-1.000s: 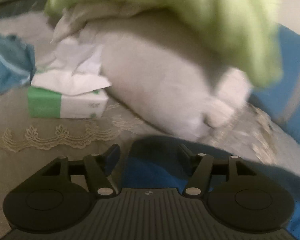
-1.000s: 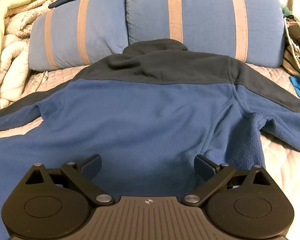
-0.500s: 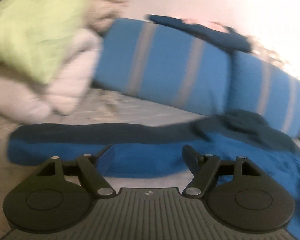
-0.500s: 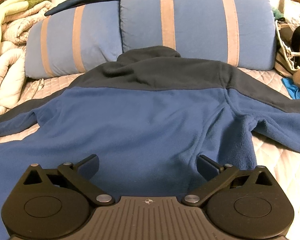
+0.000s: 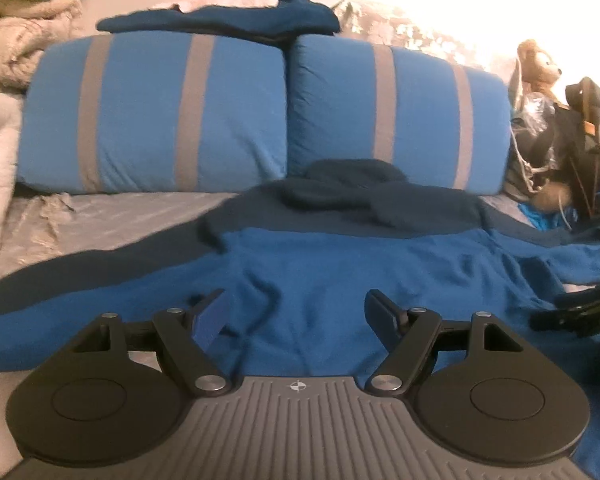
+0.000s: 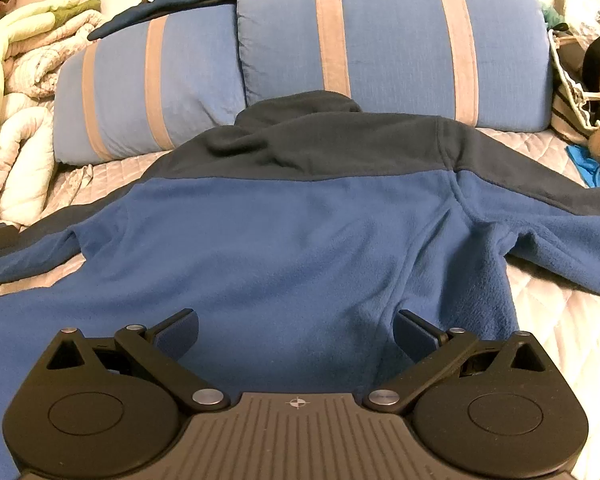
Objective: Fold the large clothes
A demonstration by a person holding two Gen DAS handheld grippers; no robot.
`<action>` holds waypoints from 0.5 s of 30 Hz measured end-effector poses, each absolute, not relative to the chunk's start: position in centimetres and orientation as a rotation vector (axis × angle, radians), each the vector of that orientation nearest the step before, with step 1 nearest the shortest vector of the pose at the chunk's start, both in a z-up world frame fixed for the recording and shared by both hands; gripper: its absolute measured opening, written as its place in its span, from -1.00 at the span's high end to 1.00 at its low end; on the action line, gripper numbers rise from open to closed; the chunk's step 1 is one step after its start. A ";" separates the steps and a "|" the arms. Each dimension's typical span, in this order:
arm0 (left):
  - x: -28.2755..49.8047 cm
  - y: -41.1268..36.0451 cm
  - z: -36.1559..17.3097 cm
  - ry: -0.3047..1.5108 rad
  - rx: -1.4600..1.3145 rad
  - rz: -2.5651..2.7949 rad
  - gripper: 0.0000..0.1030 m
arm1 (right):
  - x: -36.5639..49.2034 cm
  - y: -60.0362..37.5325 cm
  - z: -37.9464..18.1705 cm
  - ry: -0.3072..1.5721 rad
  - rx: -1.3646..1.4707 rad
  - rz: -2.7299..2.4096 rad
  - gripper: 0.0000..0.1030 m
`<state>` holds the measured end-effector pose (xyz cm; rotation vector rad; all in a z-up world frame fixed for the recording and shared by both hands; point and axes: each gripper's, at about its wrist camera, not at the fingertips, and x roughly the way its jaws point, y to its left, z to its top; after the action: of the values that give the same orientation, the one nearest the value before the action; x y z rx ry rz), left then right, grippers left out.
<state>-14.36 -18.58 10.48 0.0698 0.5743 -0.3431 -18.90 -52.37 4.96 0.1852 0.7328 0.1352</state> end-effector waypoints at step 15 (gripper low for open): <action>-14.4 -19.9 9.1 0.602 0.056 -0.291 -0.44 | -18.8 -51.9 5.1 0.745 0.162 0.130 -0.99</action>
<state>-14.43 -19.90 9.05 0.0559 0.6023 -0.2912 -18.81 -51.90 5.05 0.1618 0.7451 0.1298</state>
